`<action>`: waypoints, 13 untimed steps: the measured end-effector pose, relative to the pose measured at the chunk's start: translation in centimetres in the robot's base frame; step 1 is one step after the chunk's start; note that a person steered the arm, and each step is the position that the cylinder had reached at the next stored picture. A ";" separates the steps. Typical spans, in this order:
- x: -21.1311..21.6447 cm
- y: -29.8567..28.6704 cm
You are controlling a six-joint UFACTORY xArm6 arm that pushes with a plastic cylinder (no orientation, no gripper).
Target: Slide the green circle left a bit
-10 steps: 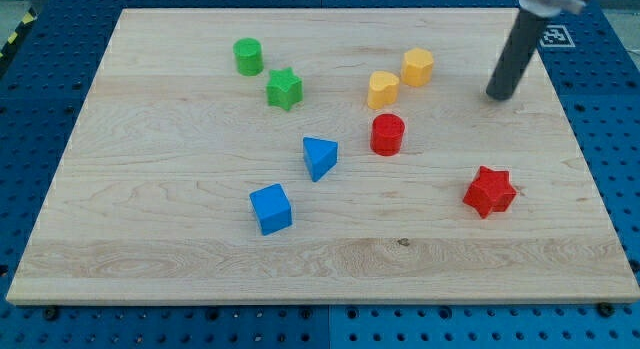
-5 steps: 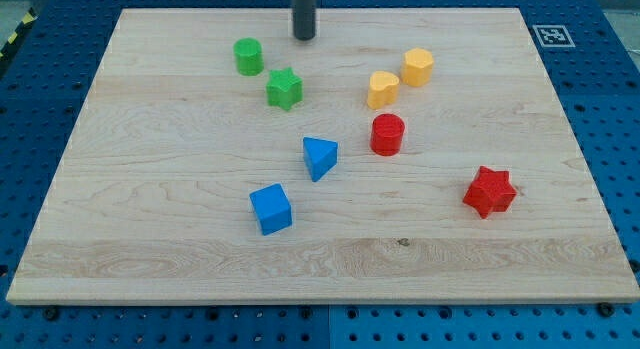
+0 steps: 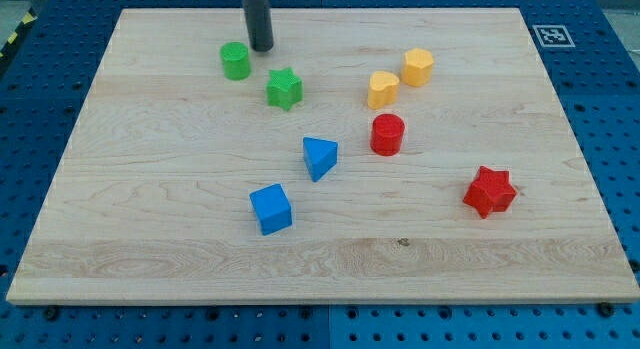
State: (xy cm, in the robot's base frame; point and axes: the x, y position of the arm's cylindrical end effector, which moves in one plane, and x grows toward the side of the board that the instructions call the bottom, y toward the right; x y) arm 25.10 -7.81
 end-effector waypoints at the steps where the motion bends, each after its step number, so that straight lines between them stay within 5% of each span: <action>1: -3.2 0.9; 6: -1.1 3.3; 10: 4.7 4.0; 13: 6.5 -1.9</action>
